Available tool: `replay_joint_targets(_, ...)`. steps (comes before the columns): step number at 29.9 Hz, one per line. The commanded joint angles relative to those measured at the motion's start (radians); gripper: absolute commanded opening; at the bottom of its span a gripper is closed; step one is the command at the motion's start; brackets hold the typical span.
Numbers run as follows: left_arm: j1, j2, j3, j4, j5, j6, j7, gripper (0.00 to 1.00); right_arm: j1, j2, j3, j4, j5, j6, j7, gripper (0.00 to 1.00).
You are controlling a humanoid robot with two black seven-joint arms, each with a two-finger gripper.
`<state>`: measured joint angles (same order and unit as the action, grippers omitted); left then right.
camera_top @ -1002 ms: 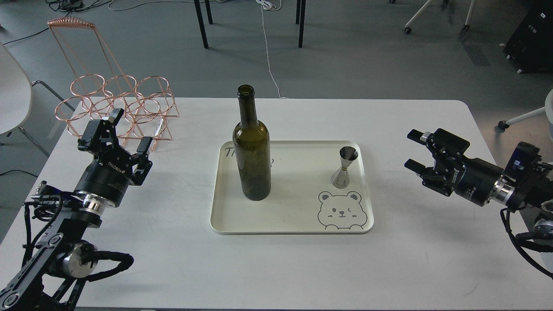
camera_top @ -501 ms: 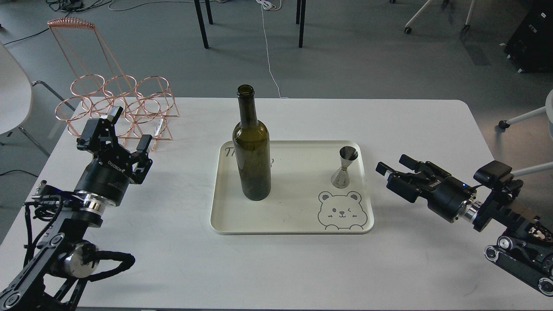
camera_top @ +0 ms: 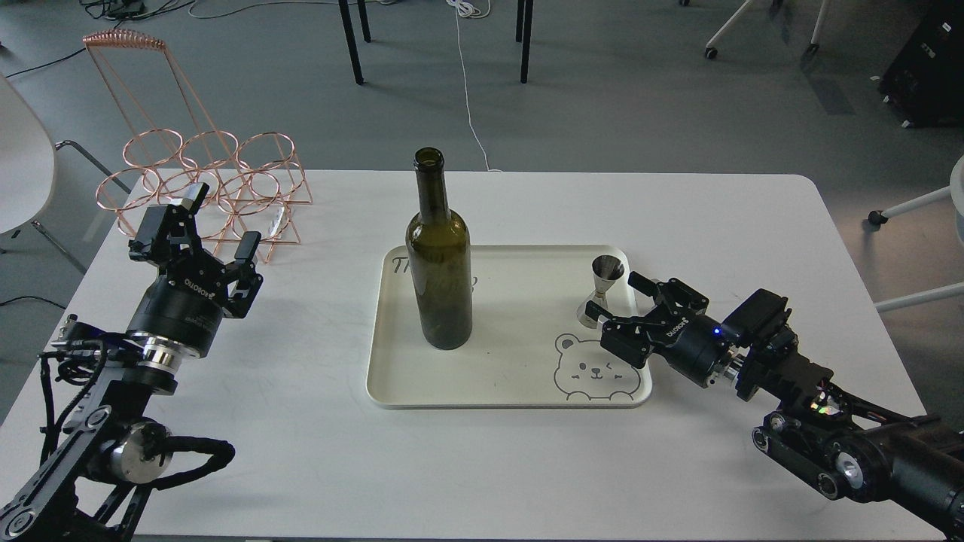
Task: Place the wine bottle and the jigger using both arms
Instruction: 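Lower the right gripper around the metal jigger and close it, then lift the jigger with the right gripper and carry it off the tray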
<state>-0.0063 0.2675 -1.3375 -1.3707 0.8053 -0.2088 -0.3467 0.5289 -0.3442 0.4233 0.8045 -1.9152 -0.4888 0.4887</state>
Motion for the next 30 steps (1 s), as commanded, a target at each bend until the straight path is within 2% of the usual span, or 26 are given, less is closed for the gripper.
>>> replay_joint_targets(1,0.0,0.001,0.0,-0.001,0.0,0.0,0.0,0.98,0.016,0.034,0.0,-0.031,-0.015,0.0,0.0,0.82)
replay_joint_targets(2,0.0,0.001,0.0,-0.001,0.0,0.0,0.0,0.98,0.019,0.039,0.0,-0.04,-0.016,0.0,0.0,0.75)
replay_joint_targets(5,0.0,0.001,-0.002,-0.002,0.0,0.0,0.0,0.98,0.026,0.047,0.0,-0.062,-0.016,0.0,0.0,0.65)
replay_joint_targets(6,0.0,0.001,-0.002,-0.002,0.0,0.0,0.0,0.98,0.026,0.05,0.0,-0.068,-0.016,0.0,0.0,0.56)
replay_joint_targets(8,0.0,0.001,-0.002,-0.002,0.0,0.0,0.0,0.98,0.028,0.051,0.0,-0.073,-0.016,0.0,0.0,0.33)
replay_joint_targets(12,0.0,-0.002,0.0,-0.002,0.0,0.0,0.0,0.98,0.029,0.054,0.0,-0.09,-0.016,0.0,0.0,0.32)
replay_joint_targets(19,0.002,-0.001,-0.002,-0.011,0.0,0.002,0.0,0.98,0.033,0.057,0.003,-0.09,-0.016,0.0,0.0,0.16)
replay_joint_targets(26,0.002,-0.001,-0.002,-0.019,0.0,0.002,0.0,0.98,0.043,0.048,0.014,-0.077,-0.012,0.0,0.0,0.16)
replay_joint_targets(30,0.002,0.001,-0.002,-0.024,0.0,0.003,0.0,0.98,0.052,0.034,0.083,-0.076,-0.007,0.0,0.0,0.16)
